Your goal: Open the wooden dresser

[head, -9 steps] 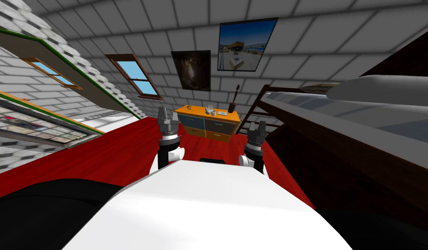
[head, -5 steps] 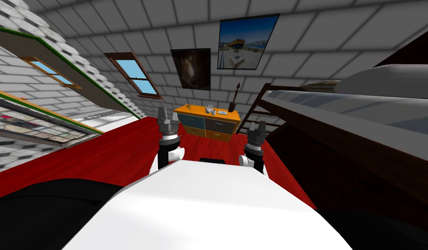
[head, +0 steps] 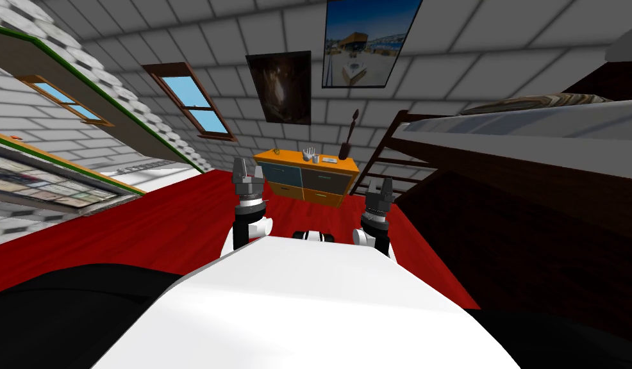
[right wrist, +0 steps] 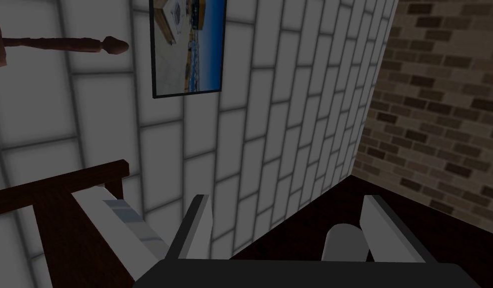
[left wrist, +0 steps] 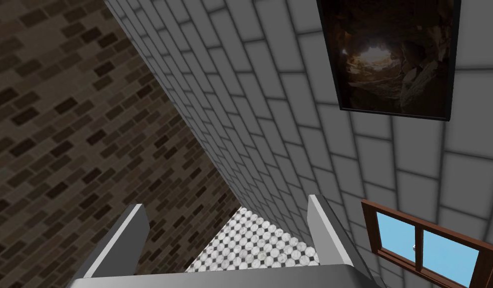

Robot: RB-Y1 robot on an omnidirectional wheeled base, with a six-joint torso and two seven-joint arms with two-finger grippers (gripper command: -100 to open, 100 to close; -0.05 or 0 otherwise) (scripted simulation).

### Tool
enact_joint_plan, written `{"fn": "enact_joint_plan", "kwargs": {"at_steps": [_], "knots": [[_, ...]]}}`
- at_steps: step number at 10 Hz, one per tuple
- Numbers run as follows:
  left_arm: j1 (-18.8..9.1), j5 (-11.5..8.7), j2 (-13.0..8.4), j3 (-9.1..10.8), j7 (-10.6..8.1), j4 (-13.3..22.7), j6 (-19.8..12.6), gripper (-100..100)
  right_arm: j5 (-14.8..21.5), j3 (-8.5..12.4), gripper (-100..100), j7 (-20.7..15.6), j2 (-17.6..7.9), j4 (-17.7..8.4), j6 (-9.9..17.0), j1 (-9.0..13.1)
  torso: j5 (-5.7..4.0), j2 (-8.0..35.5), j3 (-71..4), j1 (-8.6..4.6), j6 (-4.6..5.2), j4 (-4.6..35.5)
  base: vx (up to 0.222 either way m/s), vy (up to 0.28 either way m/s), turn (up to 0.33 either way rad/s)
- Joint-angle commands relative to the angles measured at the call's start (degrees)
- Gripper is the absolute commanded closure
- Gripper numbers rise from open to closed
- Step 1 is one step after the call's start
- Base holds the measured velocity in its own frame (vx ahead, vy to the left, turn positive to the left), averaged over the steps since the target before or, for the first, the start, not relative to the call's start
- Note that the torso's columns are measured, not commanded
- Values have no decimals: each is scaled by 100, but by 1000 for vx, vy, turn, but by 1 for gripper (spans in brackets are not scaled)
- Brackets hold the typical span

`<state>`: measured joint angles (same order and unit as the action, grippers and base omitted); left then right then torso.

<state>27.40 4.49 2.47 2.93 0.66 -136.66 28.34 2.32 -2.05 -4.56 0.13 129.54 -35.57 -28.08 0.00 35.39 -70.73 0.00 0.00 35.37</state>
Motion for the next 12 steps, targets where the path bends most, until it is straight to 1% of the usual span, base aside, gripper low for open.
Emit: {"fn": "enact_joint_plan", "kwargs": {"at_steps": [1, 2, 3, 6, 9, 12], "knots": [[-17, 9, -224, -3, 8, 61, 7, -100, 0, 0, 0, 0, 0, 0, 0, 0, 0, 423, -846, 0, 0, 423, 16, -6, -4], [-35, 19, -386, -5, 16, 122, 14, -100, 0, 0, 0, 0, 0, -2, 0, -1, 0, 613, -1242, 0, 0, 611, 28, -13, -7], [-57, 31, -546, -9, 26, 202, 23, -100, 0, 0, 0, 0, 0, -3, 1, -1, 0, 663, -1357, -1, 0, 666, 37, -17, -9], [-150, 80, -938, -23, 69, 532, 61, -100, 0, 0, 0, 0, 0, -3, 0, -1, -1, 686, -1386, -5, 0, 690, 56, -33, -10], [-273, 145, -1188, -41, 126, 970, 109, -100, 0, 0, 0, 0, 0, -3, 0, -2, 0, 687, -1386, 0, 0, 690, 81, -32, -16], [-420, 223, -1339, -63, 193, 1473, 167, -100, 0, 0, 0, 0, 0, -3, 0, -2, 0, 687, -1386, -1, 0, 690, 100, -40, -18]]}}
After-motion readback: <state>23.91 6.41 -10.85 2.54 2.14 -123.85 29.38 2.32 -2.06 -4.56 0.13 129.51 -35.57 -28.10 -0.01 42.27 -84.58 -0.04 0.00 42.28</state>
